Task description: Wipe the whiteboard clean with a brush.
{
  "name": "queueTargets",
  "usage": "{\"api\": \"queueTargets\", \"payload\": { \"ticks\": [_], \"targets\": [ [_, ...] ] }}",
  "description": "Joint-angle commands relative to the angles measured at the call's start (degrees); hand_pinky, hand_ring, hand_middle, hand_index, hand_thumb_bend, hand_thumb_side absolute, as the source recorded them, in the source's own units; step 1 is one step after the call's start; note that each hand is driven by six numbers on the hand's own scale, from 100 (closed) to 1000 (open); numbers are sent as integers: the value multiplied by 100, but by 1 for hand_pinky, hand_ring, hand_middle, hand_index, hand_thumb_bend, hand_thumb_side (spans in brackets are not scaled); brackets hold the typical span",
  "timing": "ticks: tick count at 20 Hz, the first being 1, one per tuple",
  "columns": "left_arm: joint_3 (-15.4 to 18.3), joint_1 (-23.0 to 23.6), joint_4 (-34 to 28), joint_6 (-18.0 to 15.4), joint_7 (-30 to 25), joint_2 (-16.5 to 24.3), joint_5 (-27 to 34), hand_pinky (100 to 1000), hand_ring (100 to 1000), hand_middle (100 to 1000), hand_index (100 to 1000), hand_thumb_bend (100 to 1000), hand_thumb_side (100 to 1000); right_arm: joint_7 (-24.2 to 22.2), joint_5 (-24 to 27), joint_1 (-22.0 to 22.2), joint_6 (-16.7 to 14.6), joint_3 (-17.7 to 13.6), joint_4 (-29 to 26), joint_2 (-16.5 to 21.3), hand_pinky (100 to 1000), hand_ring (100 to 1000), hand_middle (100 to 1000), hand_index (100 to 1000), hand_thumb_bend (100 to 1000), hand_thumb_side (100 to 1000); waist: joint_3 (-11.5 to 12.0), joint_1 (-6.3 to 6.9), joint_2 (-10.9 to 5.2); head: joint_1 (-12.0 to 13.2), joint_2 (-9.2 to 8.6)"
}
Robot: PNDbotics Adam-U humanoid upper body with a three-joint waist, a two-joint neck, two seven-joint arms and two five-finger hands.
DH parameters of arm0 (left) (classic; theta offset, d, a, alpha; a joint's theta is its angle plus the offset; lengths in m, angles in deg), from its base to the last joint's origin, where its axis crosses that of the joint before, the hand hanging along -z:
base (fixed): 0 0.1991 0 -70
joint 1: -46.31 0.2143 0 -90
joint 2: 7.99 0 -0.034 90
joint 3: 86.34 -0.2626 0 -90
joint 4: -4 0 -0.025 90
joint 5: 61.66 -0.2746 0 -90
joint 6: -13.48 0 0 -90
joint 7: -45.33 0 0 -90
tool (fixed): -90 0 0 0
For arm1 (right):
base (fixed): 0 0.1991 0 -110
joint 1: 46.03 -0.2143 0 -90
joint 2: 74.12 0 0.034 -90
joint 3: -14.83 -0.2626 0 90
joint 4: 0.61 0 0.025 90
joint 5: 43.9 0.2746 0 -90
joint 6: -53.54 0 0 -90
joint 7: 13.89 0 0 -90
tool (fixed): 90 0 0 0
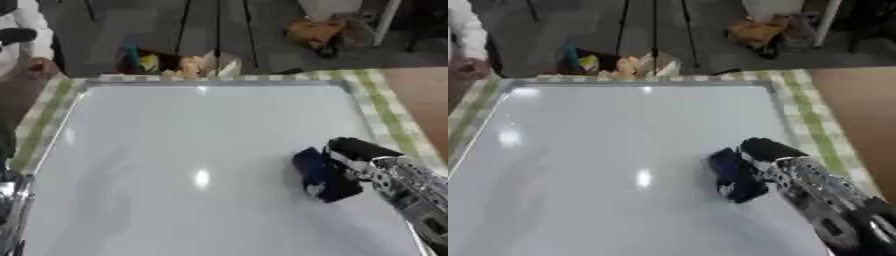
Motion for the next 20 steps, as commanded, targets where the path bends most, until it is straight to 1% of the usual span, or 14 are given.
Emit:
{"api": "queueTargets", "payload": {
  "ticks": [1, 8, 15, 20],
  "targets": [
    [-23, -60, -97, -2, -31, 54, 7, 667, 801, 780, 735, 122, 1000, 58, -149, 17, 64, -83, 227, 137, 422, 608, 304, 330, 100, 465, -18, 11, -104, 6, -66],
    [-18, -56, -97, 4, -45, 53, 3, 667, 802, 782, 738, 120, 1000, 204, -256, 14, 174, -247, 369, 188, 420, 606, 302, 329, 100, 470, -42, 14, -111, 30, -73],
    [-10, -46, -97, 11, -43, 57, -1, 667, 802, 782, 737, 118, 1000, 319, -240, 33, 297, -401, 509, 240, 417, 603, 299, 327, 100, 470, -57, 19, -107, 41, -75],
    [-13, -42, -97, 14, -49, 54, -1, 667, 803, 782, 737, 119, 1000, 393, -219, -43, 383, -478, 532, 268, 415, 601, 297, 326, 100, 476, -64, 19, -109, 49, -62]
  ]
}}
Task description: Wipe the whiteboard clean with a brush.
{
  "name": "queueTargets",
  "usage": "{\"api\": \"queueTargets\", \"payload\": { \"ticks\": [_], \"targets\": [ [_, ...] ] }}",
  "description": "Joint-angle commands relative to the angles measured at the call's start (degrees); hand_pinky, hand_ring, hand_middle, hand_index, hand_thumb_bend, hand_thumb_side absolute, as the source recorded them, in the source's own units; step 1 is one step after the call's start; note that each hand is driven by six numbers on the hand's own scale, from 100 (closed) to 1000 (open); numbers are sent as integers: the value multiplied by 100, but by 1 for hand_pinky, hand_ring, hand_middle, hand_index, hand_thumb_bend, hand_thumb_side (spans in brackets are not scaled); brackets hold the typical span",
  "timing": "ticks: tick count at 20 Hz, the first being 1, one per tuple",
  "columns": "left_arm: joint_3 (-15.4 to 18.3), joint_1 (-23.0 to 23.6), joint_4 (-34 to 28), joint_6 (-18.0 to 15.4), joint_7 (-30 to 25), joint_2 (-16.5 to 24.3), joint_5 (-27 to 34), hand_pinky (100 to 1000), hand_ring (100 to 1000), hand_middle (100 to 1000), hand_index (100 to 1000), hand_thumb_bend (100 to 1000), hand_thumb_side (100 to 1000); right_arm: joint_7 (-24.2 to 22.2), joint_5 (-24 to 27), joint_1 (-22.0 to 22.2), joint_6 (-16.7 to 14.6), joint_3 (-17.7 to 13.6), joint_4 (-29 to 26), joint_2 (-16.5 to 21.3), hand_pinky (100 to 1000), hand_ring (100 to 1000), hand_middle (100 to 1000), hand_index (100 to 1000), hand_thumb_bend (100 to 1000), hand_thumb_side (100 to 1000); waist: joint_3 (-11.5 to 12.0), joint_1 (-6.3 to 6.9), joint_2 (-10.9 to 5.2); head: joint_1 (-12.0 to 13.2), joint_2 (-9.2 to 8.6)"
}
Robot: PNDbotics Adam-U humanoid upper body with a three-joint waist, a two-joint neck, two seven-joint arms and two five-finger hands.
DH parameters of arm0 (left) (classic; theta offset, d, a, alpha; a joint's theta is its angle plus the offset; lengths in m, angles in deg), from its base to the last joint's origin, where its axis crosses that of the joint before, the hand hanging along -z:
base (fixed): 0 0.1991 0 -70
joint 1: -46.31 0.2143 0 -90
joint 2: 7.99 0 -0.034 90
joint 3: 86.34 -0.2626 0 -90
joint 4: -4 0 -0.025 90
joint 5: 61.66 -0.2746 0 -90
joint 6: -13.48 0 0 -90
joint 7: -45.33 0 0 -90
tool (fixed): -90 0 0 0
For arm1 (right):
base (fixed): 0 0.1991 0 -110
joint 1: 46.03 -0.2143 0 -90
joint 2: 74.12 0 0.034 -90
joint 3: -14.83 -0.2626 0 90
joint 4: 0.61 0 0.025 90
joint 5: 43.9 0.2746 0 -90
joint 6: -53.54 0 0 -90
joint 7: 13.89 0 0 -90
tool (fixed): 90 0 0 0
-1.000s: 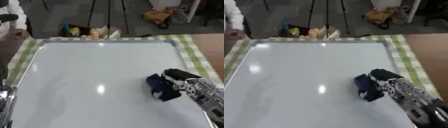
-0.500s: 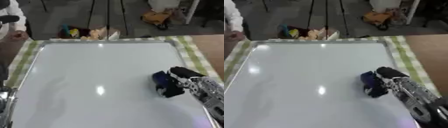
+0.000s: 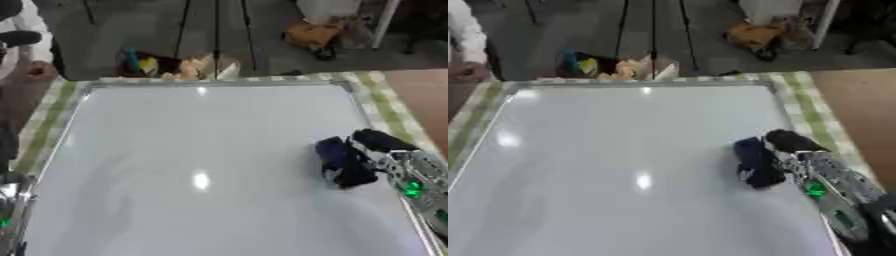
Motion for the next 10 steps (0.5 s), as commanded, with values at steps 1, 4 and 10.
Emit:
{"api": "queueTargets", "payload": {
  "ticks": [1, 4, 10],
  "targets": [
    [-14, -43, -97, 5, -17, 54, -1, 667, 803, 782, 737, 118, 1000, 31, -54, -45, 88, -62, 89, 232, 414, 600, 296, 326, 100, 476, -15, -4, -99, 14, -44],
    [-14, -46, -97, 7, -20, 54, -1, 667, 803, 782, 737, 118, 1000, 51, -81, -71, 104, -69, 74, 261, 414, 601, 296, 326, 100, 480, -15, -5, -102, 16, -38],
    [-20, -64, -97, 6, -31, 51, 7, 667, 803, 782, 738, 119, 1000, 15, -102, -67, 18, 20, -9, 259, 413, 600, 295, 324, 100, 480, -7, -10, -108, 3, -40]
  ]
}}
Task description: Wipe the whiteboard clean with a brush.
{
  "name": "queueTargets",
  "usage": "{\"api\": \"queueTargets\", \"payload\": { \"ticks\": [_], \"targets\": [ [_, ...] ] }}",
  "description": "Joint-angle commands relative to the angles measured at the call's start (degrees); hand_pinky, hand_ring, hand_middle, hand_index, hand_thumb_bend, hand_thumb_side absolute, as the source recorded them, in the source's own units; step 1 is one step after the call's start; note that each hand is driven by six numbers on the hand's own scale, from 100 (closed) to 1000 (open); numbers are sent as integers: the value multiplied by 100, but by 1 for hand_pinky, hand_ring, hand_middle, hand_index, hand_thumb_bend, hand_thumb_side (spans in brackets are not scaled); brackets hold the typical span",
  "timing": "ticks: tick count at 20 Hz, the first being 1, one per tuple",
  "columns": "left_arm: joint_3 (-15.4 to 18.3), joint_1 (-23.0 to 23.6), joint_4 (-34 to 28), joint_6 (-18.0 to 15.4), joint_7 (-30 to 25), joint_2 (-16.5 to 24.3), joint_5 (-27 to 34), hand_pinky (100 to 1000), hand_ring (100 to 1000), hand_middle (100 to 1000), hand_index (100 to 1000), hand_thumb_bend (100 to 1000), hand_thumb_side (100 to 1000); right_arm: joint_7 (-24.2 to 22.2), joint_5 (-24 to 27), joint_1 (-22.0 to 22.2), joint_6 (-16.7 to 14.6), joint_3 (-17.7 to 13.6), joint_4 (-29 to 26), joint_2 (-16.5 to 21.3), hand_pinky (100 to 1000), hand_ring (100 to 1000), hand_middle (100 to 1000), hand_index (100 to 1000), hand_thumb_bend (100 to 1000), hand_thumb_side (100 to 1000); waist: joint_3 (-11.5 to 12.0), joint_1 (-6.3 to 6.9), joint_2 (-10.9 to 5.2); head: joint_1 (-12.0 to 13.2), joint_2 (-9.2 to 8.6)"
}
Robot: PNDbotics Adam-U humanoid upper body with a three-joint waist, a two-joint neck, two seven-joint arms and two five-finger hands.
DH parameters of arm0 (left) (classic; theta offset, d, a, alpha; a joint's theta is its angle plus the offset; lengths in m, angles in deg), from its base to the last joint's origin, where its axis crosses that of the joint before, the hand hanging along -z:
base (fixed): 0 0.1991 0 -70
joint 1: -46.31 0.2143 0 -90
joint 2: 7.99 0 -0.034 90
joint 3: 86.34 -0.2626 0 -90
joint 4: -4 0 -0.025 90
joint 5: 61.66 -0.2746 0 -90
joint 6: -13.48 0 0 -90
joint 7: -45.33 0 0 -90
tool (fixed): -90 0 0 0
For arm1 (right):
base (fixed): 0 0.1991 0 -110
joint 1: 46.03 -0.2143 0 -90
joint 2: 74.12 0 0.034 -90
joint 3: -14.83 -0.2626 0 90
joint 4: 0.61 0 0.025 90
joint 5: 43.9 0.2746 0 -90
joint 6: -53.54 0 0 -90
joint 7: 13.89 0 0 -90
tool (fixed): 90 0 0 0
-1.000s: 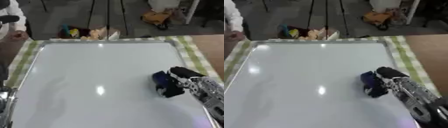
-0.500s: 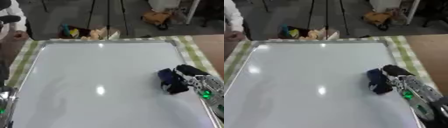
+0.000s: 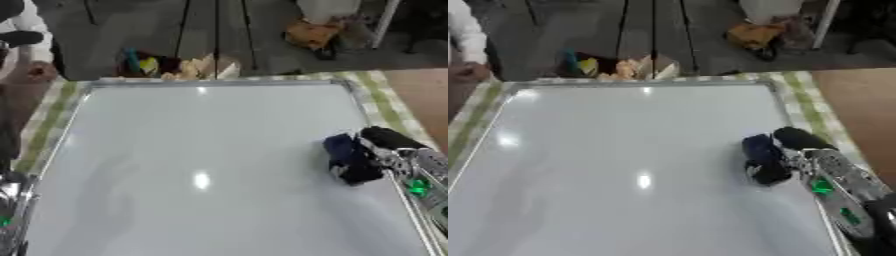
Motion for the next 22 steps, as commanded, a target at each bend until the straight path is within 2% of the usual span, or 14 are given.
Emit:
{"api": "queueTargets", "payload": {
  "ticks": [1, 15, 22],
  "targets": [
    [-20, -68, -97, -3, -23, 52, 8, 667, 803, 782, 738, 119, 1000, -58, -34, -48, -52, 44, -83, 183, 412, 600, 294, 324, 100, 479, 5, -11, -108, -9, -38],
    [-25, -94, -97, -6, -49, 35, 19, 667, 804, 783, 737, 118, 1000, -447, 462, -13, -155, 384, -671, 63, 399, 589, 286, 318, 100, 463, 47, -31, -101, -25, -44],
    [-26, -96, -97, -6, -56, 35, 19, 668, 804, 784, 737, 117, 1000, -538, 474, -1, -216, 536, -974, 68, 398, 588, 282, 318, 100, 470, 49, -28, -104, -43, -64]
  ]
}}
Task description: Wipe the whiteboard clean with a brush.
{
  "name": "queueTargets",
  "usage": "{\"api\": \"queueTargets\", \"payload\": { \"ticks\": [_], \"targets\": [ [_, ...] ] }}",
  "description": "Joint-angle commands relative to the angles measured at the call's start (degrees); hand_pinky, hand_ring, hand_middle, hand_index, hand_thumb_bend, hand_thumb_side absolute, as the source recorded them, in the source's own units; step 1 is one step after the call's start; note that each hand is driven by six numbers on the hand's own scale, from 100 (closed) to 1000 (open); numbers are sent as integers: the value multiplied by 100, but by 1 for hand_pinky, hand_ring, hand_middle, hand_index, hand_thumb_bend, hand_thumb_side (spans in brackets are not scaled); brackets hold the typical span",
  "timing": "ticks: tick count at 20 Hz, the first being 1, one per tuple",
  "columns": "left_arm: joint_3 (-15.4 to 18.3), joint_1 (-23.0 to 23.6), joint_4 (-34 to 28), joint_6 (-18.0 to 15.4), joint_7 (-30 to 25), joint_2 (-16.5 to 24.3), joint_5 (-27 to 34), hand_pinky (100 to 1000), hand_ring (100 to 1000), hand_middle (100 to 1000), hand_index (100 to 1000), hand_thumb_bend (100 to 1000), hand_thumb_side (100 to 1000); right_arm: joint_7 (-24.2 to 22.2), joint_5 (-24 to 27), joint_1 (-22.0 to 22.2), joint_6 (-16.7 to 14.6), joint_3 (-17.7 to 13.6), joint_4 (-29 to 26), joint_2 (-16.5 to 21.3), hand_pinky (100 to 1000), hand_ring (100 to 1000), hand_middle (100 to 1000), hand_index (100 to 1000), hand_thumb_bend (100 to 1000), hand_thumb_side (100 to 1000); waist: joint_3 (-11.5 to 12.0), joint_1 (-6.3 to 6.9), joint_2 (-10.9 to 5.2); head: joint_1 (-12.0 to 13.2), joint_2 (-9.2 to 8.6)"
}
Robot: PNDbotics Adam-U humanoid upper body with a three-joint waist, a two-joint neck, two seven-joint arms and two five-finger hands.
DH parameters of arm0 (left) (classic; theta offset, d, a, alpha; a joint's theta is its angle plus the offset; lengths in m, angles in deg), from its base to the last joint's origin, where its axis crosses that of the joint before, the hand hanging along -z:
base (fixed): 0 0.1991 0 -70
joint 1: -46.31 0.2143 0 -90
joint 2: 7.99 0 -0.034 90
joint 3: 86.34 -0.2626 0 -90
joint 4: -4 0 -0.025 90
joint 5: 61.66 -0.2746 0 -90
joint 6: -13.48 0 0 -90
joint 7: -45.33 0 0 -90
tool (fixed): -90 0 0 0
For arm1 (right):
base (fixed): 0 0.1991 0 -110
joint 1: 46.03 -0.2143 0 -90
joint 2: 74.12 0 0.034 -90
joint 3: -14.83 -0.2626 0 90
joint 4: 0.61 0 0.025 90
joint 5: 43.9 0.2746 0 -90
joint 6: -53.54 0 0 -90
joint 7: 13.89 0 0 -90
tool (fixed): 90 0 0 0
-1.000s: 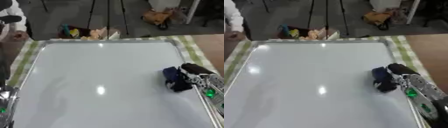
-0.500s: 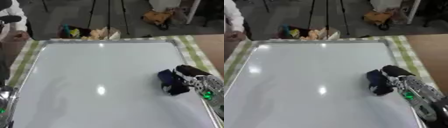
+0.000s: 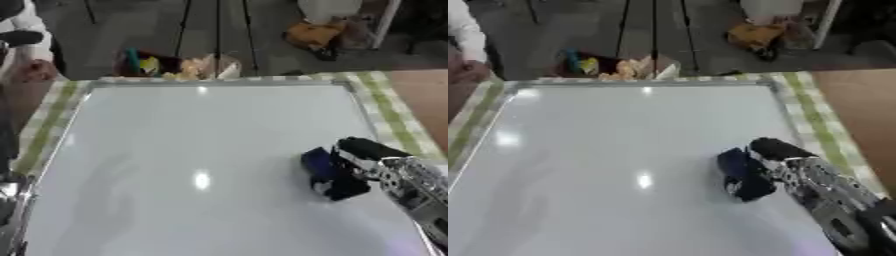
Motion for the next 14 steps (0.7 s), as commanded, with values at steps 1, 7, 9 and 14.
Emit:
{"api": "queueTargets", "payload": {
  "ticks": [1, 7, 9, 14],
  "targets": [
    [-25, -84, -97, 3, -21, 38, 19, 668, 804, 784, 737, 118, 1000, -88, 2, -61, -9, 33, -283, 91, 398, 588, 282, 318, 100, 471, 5, -5, -105, -20, -61],
    [-27, -82, -97, 6, -36, 33, 20, 668, 804, 784, 737, 117, 1000, -185, -62, -45, -55, 81, -504, 119, 395, 585, 280, 317, 100, 472, -1, -11, -116, -17, -61],
    [-26, -80, -97, 8, -37, 31, 21, 668, 805, 784, 737, 117, 1000, -209, -46, -68, -55, 92, -566, 108, 395, 584, 279, 316, 100, 473, 6, -15, -120, -18, -64],
    [-28, -88, -97, 4, -43, 23, 23, 668, 805, 784, 737, 117, 1000, -270, 0, -235, -67, 150, -728, 26, 392, 578, 276, 315, 100, 480, 31, -17, -128, -27, -56]
  ]
}}
